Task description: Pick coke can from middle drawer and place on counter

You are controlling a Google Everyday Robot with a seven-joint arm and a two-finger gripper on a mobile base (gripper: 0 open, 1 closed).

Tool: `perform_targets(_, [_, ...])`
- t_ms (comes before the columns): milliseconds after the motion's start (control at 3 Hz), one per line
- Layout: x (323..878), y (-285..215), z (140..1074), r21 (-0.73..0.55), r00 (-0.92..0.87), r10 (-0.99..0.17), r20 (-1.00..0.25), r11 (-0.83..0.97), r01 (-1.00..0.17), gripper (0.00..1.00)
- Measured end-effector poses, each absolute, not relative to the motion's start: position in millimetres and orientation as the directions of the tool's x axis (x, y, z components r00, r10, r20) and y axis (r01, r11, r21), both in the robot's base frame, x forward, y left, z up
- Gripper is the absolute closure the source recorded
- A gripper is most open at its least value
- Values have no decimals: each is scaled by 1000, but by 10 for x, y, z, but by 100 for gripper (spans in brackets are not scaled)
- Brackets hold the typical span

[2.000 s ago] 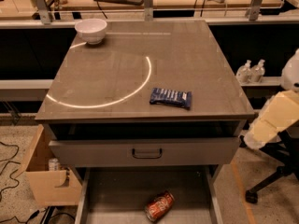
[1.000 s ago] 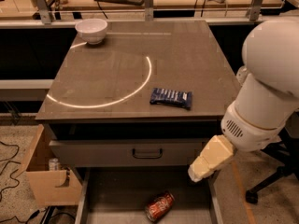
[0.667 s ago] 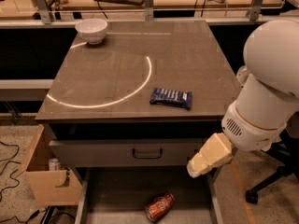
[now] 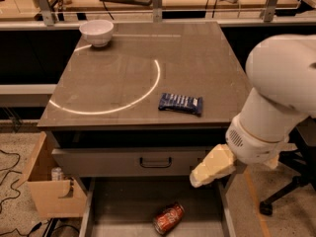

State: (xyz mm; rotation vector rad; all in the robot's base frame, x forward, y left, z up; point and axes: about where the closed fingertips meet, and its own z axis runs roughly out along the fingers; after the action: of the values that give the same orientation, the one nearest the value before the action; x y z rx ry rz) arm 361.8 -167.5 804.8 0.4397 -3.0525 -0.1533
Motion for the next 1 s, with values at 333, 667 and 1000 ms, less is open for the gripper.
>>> perform_targets(333, [3636,-1409,7177,169,-979,-137,148,979,-112,0])
perform_targets(667, [3580,-1210,6470,179,-979,24,202,982,61,0])
perform_targets(1000, [3451,-1051,6018,161,-967,167,194,967,199,0])
